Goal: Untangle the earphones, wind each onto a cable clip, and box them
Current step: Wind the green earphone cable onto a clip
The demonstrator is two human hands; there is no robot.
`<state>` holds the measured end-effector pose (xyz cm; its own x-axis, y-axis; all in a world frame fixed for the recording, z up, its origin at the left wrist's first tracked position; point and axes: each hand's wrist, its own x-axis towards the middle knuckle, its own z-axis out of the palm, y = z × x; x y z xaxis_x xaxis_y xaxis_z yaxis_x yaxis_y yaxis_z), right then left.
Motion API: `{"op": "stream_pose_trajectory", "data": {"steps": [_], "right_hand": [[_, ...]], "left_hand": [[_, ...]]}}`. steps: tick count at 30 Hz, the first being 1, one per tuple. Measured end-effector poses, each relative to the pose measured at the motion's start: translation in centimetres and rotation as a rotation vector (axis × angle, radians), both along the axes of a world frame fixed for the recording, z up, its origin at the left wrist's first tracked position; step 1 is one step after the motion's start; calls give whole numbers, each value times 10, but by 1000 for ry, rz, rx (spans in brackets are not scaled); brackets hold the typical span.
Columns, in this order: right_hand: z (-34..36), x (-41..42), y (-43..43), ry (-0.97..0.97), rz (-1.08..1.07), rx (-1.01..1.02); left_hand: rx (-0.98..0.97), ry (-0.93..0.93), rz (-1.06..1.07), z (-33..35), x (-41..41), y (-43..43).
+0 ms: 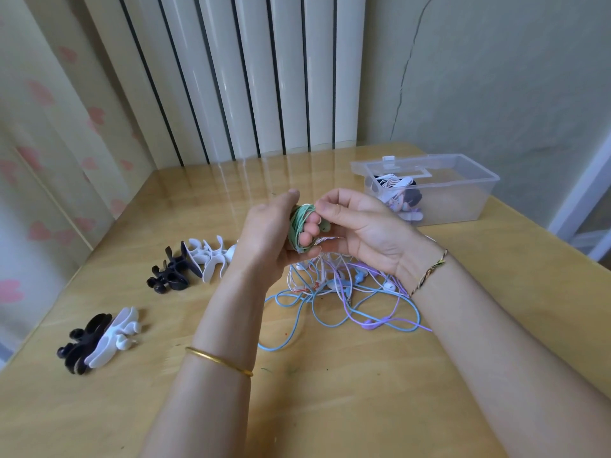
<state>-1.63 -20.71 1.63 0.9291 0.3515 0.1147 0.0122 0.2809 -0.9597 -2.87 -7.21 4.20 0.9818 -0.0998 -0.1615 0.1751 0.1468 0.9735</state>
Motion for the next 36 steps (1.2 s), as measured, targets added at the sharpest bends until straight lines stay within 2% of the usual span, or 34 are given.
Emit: {"op": "stream_pose_trajectory", "data": {"steps": [3, 12, 19, 36], "right_hand": [[0, -1, 3, -29, -26, -18], [0, -6, 15, -182, -68, -87], [-3, -5, 20, -265, -183, -117], [4, -4, 39, -203, -259, -149]], "left_hand": [[64, -42, 60, -2, 1, -4], [43, -138, 177, -7, 2, -10], [15, -197, 186, -7, 1, -11], [148, -224, 205, -6, 10, 4]]}}
